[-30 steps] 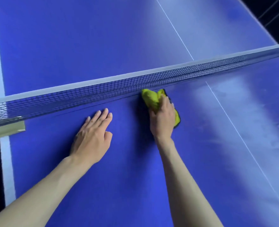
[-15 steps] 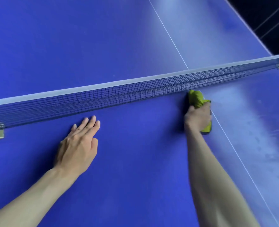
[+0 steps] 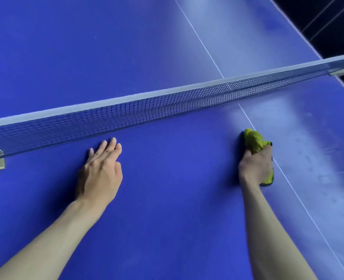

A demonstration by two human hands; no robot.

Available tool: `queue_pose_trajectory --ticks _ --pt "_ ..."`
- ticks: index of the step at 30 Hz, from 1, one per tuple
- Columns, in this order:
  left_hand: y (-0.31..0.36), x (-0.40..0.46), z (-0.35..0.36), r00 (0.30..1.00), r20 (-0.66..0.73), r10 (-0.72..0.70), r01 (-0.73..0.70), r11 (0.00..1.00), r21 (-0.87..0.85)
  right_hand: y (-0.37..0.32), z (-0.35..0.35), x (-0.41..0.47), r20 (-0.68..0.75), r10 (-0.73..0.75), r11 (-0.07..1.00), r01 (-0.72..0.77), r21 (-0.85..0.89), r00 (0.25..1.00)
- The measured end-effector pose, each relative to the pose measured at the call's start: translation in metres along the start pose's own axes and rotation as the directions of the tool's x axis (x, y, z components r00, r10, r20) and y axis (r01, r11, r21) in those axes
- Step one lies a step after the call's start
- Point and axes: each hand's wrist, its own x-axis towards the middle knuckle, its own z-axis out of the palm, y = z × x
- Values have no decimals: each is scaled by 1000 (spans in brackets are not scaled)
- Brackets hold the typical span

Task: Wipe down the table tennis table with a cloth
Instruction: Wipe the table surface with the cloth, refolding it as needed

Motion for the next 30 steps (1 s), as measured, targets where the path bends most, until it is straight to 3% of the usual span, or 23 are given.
queue_pose_trajectory --ticks 1,3,4,6,8,9,11,13,14,17,18,20,21,23,24,25,26,27,28,30 --pt "0 1 0 1000 11 -10 11 1000 -13 -16 8 -20 3 1 1000 -1 -4 1000" --pt "2 5 -6 996 72 -47 51 997 -53 -46 26 -81 44 -233 972 232 35 971" --pt "4 7 -11 992 107 -68 76 994 -73 -60 31 -117 86 -403 915 400 55 911" --pt "6 8 -27 979 178 -97 114 989 -92 -64 31 -163 195 -669 743 654 142 717" --pt "7 3 -42 978 192 -81 92 995 -50 -56 17 -152 241 -783 618 759 205 573" --pt "8 -3 -48 984 170 -50 52 999 -8 -45 10 -133 260 -778 620 764 177 571" --pt "10 -22 -54 992 124 17 -24 998 52 -15 -8 -88 278 -611 781 622 57 741" --pt "15 -43 -53 989 127 76 -88 991 97 27 -29 -39 219 -306 946 322 -40 926" --pt "18 -54 -49 984 143 108 -126 984 125 46 -39 -20 175 -167 983 177 -47 970" --pt "30 -85 -32 969 173 179 -209 962 177 58 -41 -18 54 56 998 -54 -46 997" --pt "36 -95 -25 965 178 193 -226 956 187 48 -34 -34 43 48 998 -46 -46 998" --pt "51 -115 -13 953 197 229 -267 944 194 22 -19 -78 83 -187 982 187 1 979" --pt "58 -126 -6 946 199 258 -296 935 195 11 -13 -104 142 -375 927 374 32 916" --pt "74 -147 8 927 201 318 -356 914 195 9 -11 -140 266 -698 710 691 136 665" --pt "81 -155 13 922 205 327 -367 909 200 14 -14 -140 278 -796 596 777 206 537" --pt "87 -163 18 920 218 325 -369 906 205 20 -22 -129 277 -846 520 818 246 455" --pt "94 -170 24 915 237 328 -377 904 203 32 -30 -111 284 -849 512 827 232 446" --pt "100 -176 27 904 264 336 -390 901 190 48 -39 -90 299 -799 586 789 186 522" --pt "105 -181 29 894 281 350 -406 897 174 67 -47 -64 281 -701 704 699 125 656" --pt "115 -186 31 888 283 362 -416 896 158 116 -70 -11 213 -381 921 388 10 900"
